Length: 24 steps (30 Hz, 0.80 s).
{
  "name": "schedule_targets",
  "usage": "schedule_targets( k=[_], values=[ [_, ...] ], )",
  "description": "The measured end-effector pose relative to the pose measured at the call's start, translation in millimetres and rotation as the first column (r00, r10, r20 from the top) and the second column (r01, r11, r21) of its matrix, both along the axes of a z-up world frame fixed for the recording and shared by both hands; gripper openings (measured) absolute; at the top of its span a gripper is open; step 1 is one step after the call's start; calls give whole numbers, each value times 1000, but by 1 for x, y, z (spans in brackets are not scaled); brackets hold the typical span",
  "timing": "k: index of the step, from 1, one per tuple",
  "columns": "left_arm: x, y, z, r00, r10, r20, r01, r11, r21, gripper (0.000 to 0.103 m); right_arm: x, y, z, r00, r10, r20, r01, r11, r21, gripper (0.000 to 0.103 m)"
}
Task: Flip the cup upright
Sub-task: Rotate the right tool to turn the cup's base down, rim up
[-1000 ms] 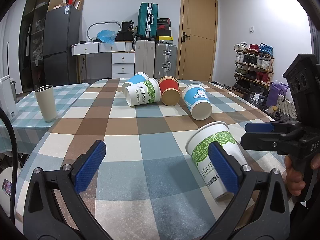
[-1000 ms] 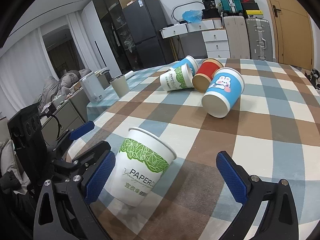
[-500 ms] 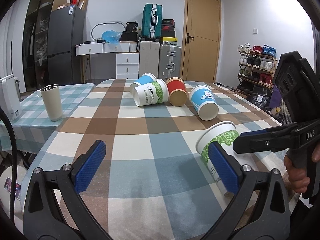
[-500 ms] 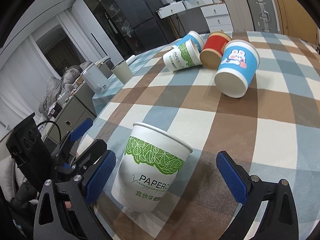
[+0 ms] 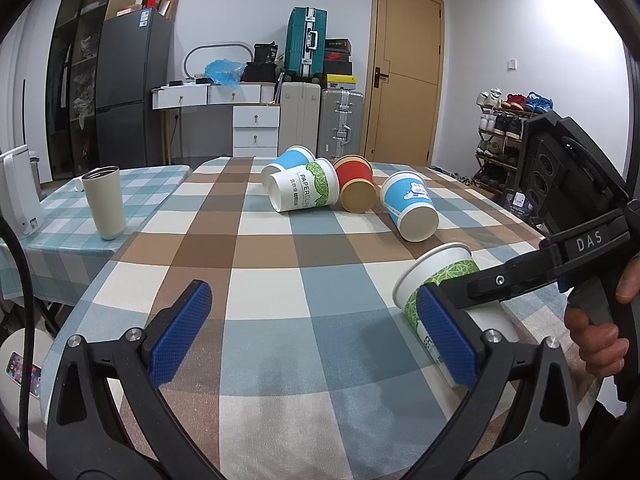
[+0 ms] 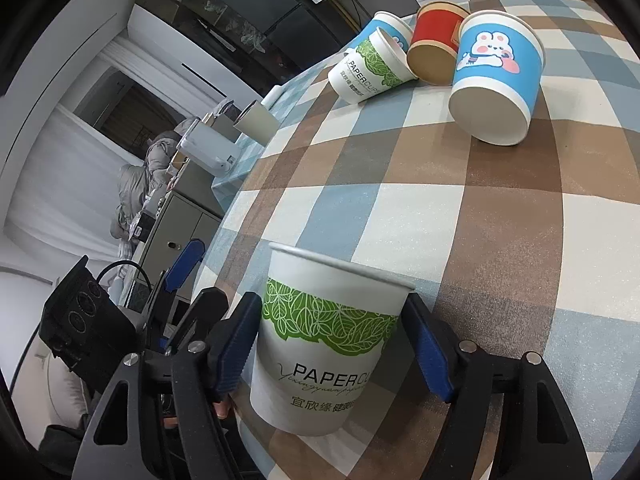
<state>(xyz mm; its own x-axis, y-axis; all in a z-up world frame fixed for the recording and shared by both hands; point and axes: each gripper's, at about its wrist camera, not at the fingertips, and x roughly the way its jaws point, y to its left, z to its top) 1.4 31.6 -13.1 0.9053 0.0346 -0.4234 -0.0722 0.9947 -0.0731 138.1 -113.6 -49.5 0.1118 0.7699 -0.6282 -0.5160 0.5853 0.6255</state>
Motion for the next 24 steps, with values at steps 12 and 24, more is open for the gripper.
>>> schedule_targets(
  k=[12, 24],
  values=[
    [0, -1, -1, 1000, 0, 0, 0, 1000, -1, 102, -33, 12, 38, 853, -96, 513, 186, 974, -128, 72],
    [0, 0, -1, 1000, -1, 1, 1, 1000, -1, 102, -12, 32, 29, 826, -122, 550, 252, 953, -167, 72]
  ],
)
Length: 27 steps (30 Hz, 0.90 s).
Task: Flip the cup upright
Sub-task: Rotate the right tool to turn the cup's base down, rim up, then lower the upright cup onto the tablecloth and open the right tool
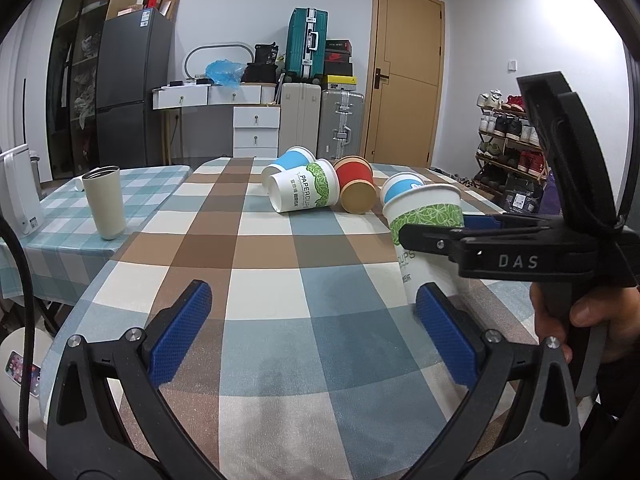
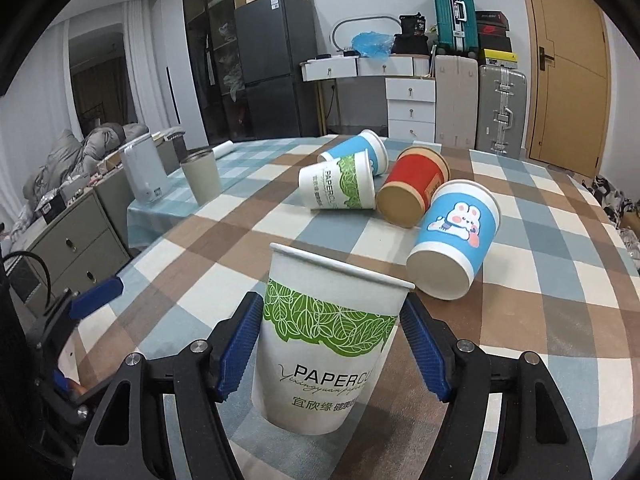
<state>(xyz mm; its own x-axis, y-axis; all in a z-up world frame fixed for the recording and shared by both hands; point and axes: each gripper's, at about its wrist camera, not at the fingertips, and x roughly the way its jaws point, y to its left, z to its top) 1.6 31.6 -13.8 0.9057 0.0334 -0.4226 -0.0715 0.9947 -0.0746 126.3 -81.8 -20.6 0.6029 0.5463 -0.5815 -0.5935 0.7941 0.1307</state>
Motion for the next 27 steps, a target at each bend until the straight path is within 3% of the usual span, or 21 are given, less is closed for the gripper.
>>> schedule_targets(
  k=[15, 21, 27],
  values=[
    [-1, 2, 0, 1000, 0, 1, 0, 1000, 1, 102, -45, -19, -4, 991, 132, 20, -130, 989, -71, 65],
    [-3, 2, 1, 1000, 0, 2, 0, 1000, 2, 102, -52, -15, -7, 991, 109, 84, -101, 990, -94, 65],
    [-3, 2, 0, 1000, -1, 2, 1, 1000, 2, 102, -48, -11, -9, 991, 99, 93, -90, 991, -100, 65]
  ],
)
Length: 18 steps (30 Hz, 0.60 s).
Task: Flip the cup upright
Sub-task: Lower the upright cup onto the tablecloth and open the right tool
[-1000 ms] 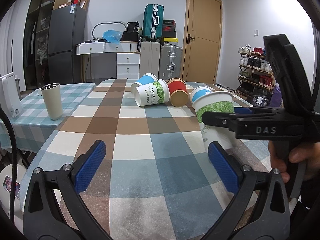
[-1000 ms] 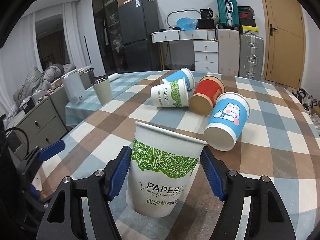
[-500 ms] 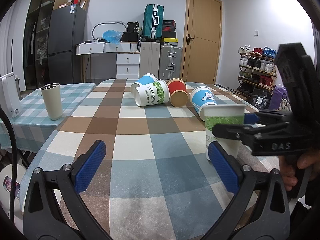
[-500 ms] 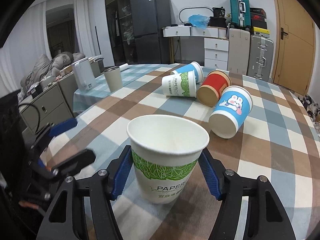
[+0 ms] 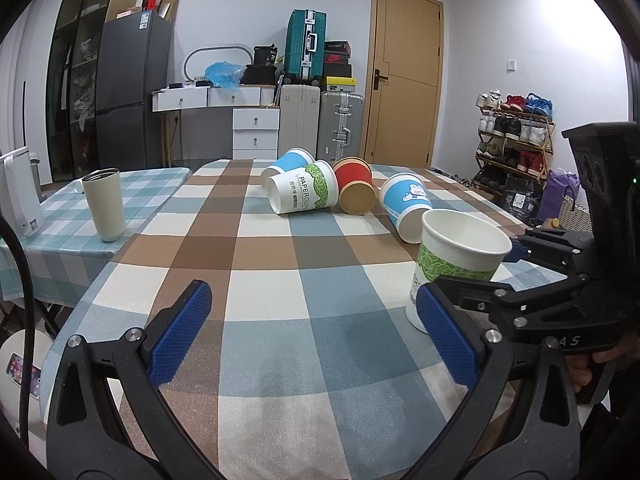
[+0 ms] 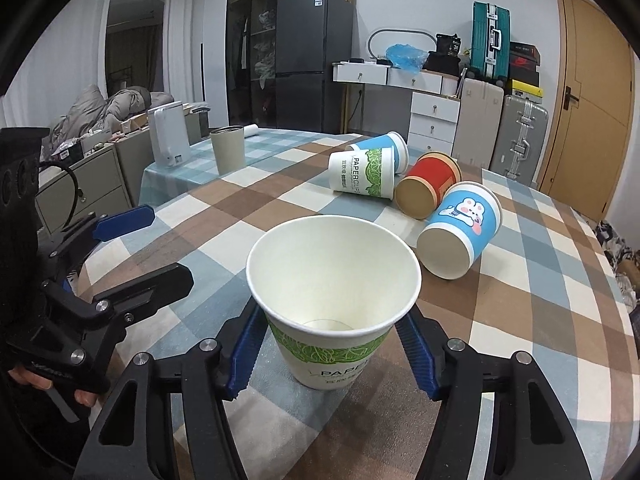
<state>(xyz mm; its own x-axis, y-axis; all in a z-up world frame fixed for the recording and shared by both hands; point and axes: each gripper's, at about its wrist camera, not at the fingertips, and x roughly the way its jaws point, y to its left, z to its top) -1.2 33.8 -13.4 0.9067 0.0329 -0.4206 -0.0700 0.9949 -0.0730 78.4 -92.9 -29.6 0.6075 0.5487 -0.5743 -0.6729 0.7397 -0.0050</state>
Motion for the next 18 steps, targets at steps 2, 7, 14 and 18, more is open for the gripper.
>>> schedule_targets(
  k=[2, 7, 14, 18],
  values=[
    [0, 0, 0, 1000, 0, 0, 0, 1000, 0, 102, 1, -3, 1, 1000, 1, -4, -1, 1000, 15, 66],
    [-1, 0, 0, 1000, 0, 0, 0, 1000, 0, 102, 1, -9, 3, 1000, 7, -13, -6, 998, 59, 71],
    [0, 0, -1, 1000, 2, 2, -2, 1000, -3, 102, -7, -24, 13, 999, 22, 23, -25, 990, 137, 93],
    [0, 0, -1, 1000, 0, 0, 0, 1000, -5, 102, -12, -38, 18, 998, 11, 66, -22, 985, 174, 103]
  ],
)
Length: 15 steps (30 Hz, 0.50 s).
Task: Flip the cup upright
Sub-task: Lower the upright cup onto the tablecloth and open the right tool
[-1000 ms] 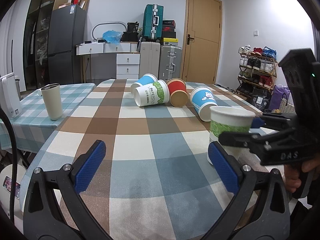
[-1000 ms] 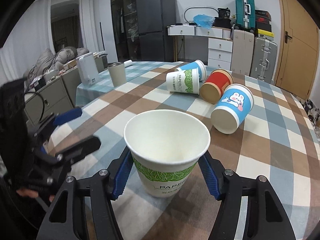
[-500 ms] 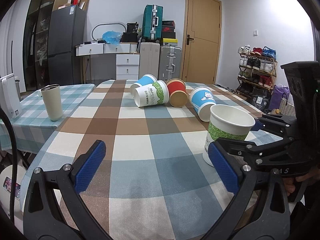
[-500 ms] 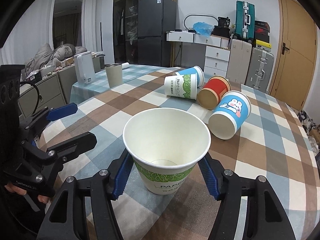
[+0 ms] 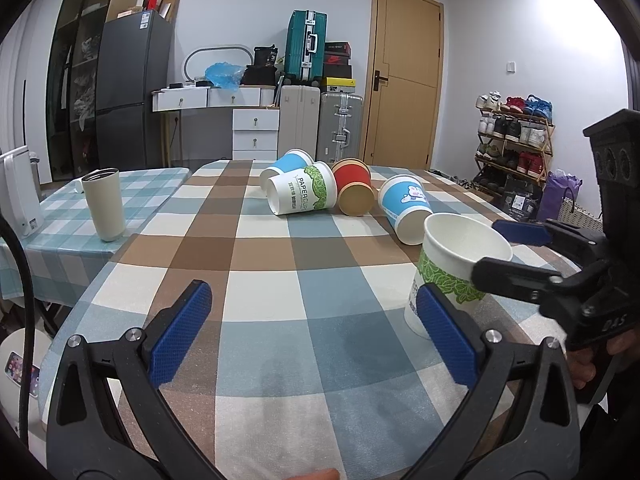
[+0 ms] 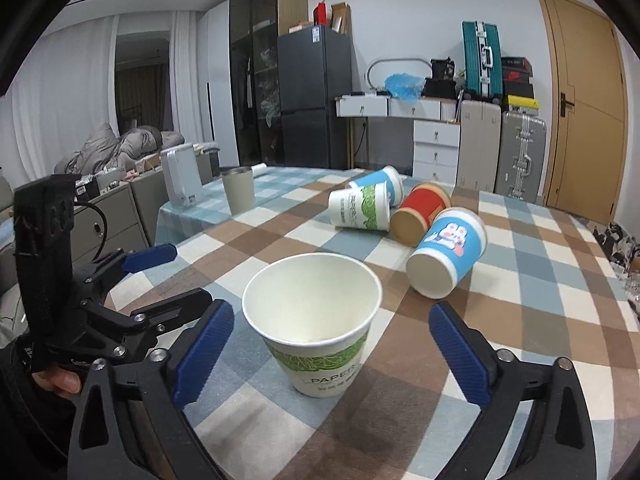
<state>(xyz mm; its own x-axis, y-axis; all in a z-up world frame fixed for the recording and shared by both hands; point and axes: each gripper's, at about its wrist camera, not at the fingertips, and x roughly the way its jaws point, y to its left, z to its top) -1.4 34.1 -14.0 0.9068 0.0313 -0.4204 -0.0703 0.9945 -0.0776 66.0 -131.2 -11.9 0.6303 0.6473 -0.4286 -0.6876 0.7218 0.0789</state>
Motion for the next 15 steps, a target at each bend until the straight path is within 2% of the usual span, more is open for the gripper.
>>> schedule_targets(
  k=[5, 15],
  values=[
    [1, -4, 4, 1000, -12, 9, 12, 1000, -18, 102, 1, -20, -2, 999, 22, -38, -19, 998, 59, 103],
    [7, -21, 7, 998, -49, 36, 49, 999, 7, 102, -11, -48, -3, 1000, 24, 11, -25, 991, 134, 103]
  ],
)
